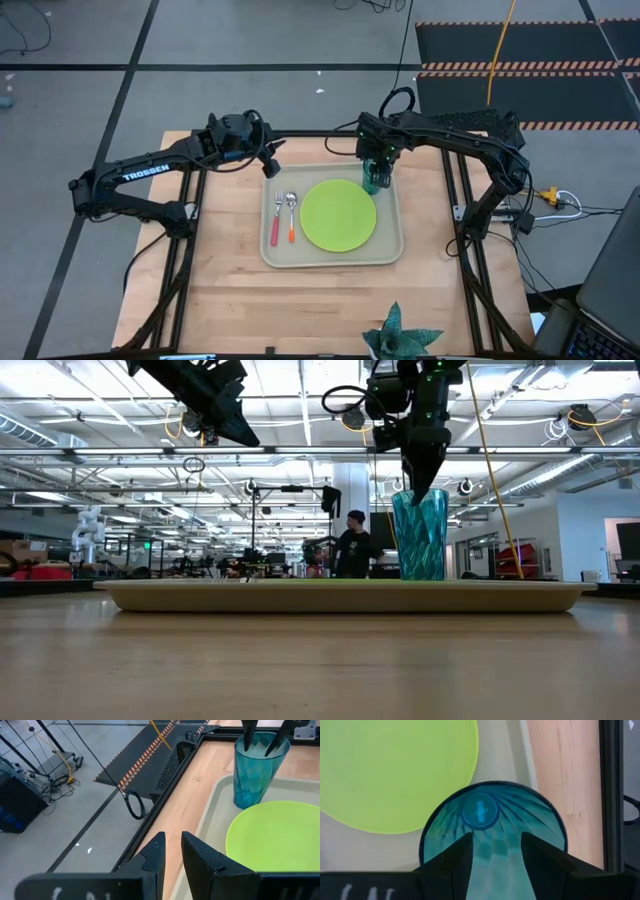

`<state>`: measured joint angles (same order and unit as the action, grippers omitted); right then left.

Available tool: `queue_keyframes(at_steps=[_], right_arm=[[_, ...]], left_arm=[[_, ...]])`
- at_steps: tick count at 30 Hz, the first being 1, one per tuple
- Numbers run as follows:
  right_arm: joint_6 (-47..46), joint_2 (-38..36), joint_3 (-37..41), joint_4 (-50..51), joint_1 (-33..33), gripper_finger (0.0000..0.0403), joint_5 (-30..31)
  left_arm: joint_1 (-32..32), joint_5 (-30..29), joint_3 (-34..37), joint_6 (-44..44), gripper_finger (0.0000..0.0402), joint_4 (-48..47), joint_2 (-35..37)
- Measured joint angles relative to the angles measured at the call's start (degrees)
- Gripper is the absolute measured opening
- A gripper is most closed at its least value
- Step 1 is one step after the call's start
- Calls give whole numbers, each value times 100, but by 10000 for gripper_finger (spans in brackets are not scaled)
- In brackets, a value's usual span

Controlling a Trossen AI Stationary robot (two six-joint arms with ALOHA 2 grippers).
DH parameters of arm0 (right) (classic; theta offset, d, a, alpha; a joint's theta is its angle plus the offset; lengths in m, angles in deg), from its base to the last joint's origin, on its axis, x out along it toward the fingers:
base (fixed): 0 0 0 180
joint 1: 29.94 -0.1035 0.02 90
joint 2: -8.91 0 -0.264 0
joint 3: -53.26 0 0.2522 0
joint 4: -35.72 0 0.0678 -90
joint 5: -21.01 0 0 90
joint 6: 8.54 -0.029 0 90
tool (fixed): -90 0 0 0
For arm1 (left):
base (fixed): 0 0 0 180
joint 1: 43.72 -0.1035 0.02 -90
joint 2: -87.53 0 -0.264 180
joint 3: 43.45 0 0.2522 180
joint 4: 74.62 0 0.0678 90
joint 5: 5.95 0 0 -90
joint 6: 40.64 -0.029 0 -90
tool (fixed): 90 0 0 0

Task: Pick and place plate/cup/fork/spoon on tray
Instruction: Adjust the blue glass

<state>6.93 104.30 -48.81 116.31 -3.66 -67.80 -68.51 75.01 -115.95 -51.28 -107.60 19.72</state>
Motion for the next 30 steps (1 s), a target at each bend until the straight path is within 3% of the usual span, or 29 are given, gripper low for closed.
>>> queue_keyframes(at_steps=[7, 18, 30], right_arm=[[-38, 0, 0, 114, 0, 162, 1], [-142, 0, 0, 114, 0, 228, 12], [-280, -1, 0, 447, -4, 240, 53]], left_arm=[[1, 0, 0, -20, 67, 2, 0], [1, 0, 0, -46, 67, -6, 0], [1, 0, 0, -48, 67, -126, 0]])
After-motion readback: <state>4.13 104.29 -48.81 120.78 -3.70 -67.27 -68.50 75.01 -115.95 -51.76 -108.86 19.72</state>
